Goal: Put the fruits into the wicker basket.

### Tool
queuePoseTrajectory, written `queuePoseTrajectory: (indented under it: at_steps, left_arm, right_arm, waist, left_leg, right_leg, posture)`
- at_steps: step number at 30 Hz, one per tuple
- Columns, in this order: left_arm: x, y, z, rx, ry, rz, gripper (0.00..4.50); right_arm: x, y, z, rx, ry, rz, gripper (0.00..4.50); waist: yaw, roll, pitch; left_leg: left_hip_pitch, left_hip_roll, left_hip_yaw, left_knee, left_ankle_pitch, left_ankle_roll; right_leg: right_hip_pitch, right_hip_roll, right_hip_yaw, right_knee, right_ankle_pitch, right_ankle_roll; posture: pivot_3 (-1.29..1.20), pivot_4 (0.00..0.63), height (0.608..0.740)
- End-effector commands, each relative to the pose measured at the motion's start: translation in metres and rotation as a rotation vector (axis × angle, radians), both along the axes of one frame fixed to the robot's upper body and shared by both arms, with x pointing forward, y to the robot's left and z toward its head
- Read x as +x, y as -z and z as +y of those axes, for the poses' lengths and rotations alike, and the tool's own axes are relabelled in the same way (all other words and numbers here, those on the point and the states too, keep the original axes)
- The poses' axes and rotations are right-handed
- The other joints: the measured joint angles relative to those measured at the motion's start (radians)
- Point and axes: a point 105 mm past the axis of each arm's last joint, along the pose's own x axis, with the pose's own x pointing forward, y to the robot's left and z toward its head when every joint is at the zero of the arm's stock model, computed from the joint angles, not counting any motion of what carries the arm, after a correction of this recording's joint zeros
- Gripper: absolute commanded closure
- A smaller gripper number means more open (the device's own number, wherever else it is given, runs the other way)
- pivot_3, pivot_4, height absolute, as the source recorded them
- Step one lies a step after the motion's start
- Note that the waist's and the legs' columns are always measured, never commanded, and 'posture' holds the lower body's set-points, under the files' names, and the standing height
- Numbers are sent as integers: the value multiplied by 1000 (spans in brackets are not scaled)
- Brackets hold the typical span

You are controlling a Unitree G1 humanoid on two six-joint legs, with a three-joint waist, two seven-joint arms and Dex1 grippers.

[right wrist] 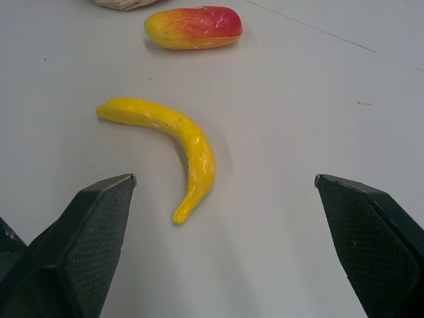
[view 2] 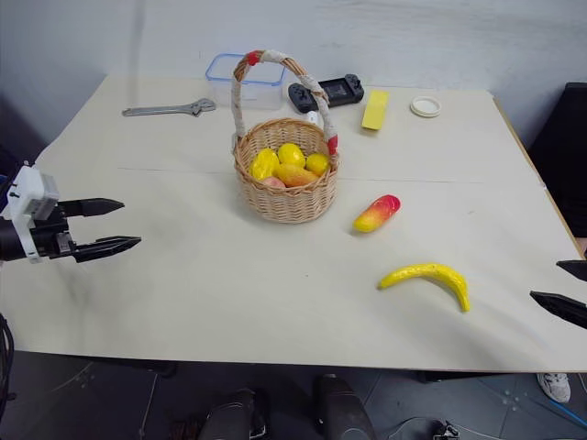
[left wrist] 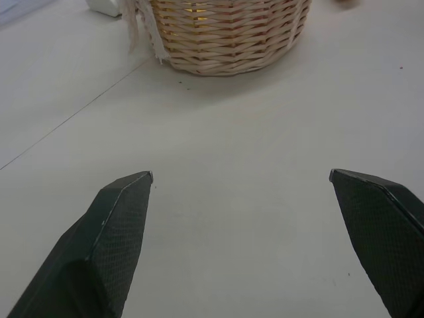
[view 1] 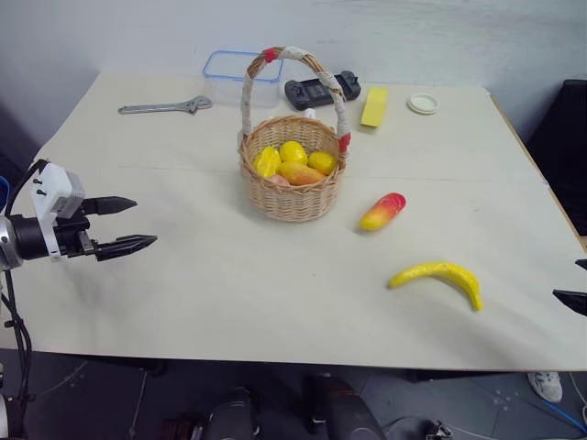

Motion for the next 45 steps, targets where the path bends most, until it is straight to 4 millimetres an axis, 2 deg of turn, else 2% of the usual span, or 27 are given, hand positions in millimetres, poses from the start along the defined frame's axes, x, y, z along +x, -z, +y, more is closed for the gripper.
queuePoseTrajectory:
  at_steps: [1, 10, 16, 21, 23, 26, 30, 34, 36, 41, 45]
  left_arm:
    - [0, -8, 0, 9, 9, -30, 0]
    - [6, -9, 0, 19, -7, -39, 0]
    - [8, 6, 5, 89, -16, -19, 0]
    - [15, -3, -2, 74, 1, -63, 0]
    - [14, -7, -11, 75, 41, -75, 0]
    - [10, -12, -39, 68, 168, -67, 0]
    - [-5, -20, -99, 30, 437, -45, 0]
    - [-21, -22, -151, 44, 664, -52, 0]
    - [-25, -25, -169, 31, 736, -54, 0]
    - [-30, -31, -184, 13, 812, -57, 0]
    - [-31, -34, -181, 4, 798, -54, 0]
  right_arm:
    - [-4, -6, -3, 2, 8, -44, 40]
    - [-6, 1, -7, -24, 32, -30, 40]
    - [-2, 3, -8, -56, 41, -47, 40]
    - [1, -1, -7, -64, 43, -64, 40]
    - [1, -3, -4, -60, 23, -60, 40]
    - [4, -5, 11, -53, -43, -43, 40]
    - [18, -8, 46, -53, -171, -50, 40]
    - [39, 5, 76, -153, -283, -42, 40]
    - [48, 19, 86, -228, -336, -12, 40]
    - [80, 52, 82, -334, -280, 82, 40]
    - [95, 62, 78, -302, -239, 113, 40]
  waist:
    - [0, 0, 0]
    - [-1, 0, 0]
    - [0, 0, 0]
    - [1, 0, 0]
    - [1, 0, 0]
    - [2, 0, 0]
    - [2, 0, 0]
    - [-2, 0, 0]
    - [-2, 1, 0]
    - [-7, 3, 1]
    - [-4, 4, 2]
  left_leg:
    - [0, 0, 0, 0, 0, 0]
    - [0, 0, 0, 1, 0, 0]
    - [0, 0, 0, 1, 0, 0]
    - [0, 0, 0, 2, 0, 0]
    - [0, 0, 0, 2, 0, 0]
    - [0, 0, 0, 2, 0, 0]
    - [0, 0, 0, 4, 1, 0]
    - [1, -1, 0, 7, 2, 0]
    - [1, 0, 0, 8, 3, -3]
    - [1, 0, 0, 9, 4, -6]
    - [1, 0, -1, 10, 5, -7]
  right_leg:
    - [0, 0, 0, 0, 0, 0]
    - [0, 0, 0, 0, 0, 0]
    - [0, 0, 0, 1, 0, 0]
    - [0, 0, 0, 2, 0, 0]
    - [0, 0, 0, 2, 0, 0]
    - [0, 0, 0, 2, 0, 0]
    - [0, 0, 0, 5, 1, 1]
    - [1, 1, 1, 8, 1, 2]
    - [1, 2, 1, 10, 1, 2]
    - [0, 4, 3, 13, 0, 3]
    - [-1, 3, 3, 14, -1, 3]
  posture:
    - [0, 150, 740]
    - [0, 150, 740]
    - [0, 150, 740]
    - [0, 150, 740]
    - [0, 150, 740]
    - [0, 150, 740]
    - [0, 150, 740]
    - [0, 150, 740]
    - [0, 150, 740]
    - [0, 150, 740]
    - [0, 150, 740]
